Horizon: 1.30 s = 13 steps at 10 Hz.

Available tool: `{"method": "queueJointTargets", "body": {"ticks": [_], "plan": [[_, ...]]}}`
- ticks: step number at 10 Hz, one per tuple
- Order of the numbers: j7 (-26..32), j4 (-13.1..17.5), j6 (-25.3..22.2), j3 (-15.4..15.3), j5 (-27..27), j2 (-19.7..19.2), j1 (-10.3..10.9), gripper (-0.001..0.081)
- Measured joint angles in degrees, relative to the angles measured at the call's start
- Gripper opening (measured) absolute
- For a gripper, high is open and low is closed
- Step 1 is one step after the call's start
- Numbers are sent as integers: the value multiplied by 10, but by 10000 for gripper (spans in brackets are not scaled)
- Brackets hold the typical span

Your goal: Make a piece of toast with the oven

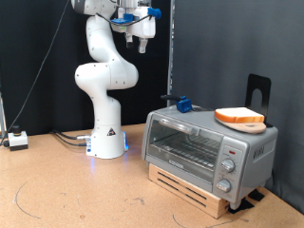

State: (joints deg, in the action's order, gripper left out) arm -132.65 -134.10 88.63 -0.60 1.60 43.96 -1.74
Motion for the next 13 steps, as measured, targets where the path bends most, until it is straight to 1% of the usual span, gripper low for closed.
{"method": "queueJointTargets", "body": {"ticks": [1,3,4,5,6,7,8,9,11,12,13], "plan": [[22,0,-3,0,7,0,4,809],[133,1,-14,1,9,3,36,809],[192,1,-13,2,-1,7,51,809],[255,-3,4,7,-25,7,58,809],[315,-12,32,12,-62,3,60,809],[360,-18,53,13,-88,-5,64,809],[340,-18,51,13,-76,-4,62,809],[381,-20,64,20,-46,0,72,809],[488,-25,86,39,-8,21,114,809],[548,-30,89,49,0,25,134,809],[612,-40,101,64,1,23,150,809]]}}
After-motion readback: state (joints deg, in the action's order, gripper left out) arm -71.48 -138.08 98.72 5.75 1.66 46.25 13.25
